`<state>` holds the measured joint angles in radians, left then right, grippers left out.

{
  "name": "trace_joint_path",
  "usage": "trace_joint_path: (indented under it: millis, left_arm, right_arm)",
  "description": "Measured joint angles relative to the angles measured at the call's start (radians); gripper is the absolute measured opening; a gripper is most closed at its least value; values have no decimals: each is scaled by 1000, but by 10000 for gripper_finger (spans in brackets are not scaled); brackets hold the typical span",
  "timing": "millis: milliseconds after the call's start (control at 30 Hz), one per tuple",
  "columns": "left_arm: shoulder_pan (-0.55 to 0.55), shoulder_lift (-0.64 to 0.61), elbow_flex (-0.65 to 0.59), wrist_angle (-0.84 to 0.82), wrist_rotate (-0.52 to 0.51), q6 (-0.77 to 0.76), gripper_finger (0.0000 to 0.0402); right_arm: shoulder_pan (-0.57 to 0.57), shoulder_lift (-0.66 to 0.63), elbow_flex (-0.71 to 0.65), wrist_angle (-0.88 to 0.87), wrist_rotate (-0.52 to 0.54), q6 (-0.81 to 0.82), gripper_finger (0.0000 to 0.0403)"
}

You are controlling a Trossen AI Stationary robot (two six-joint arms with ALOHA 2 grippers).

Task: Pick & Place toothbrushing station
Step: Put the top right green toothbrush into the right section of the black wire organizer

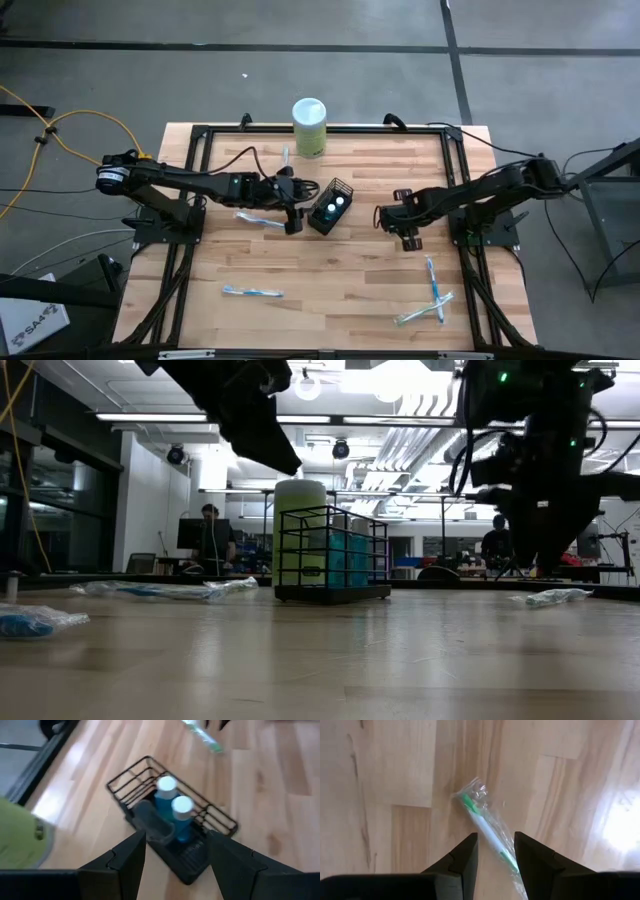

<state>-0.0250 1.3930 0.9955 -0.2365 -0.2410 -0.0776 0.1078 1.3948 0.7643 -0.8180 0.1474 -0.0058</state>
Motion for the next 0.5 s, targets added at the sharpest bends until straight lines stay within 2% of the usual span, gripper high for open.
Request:
trace_joint_path:
  millis: [500]
  left_arm:
    - [0, 0, 0, 8, 27, 1, 200]
  right_arm:
    - [-5, 195, 5, 58, -19, -21, 119]
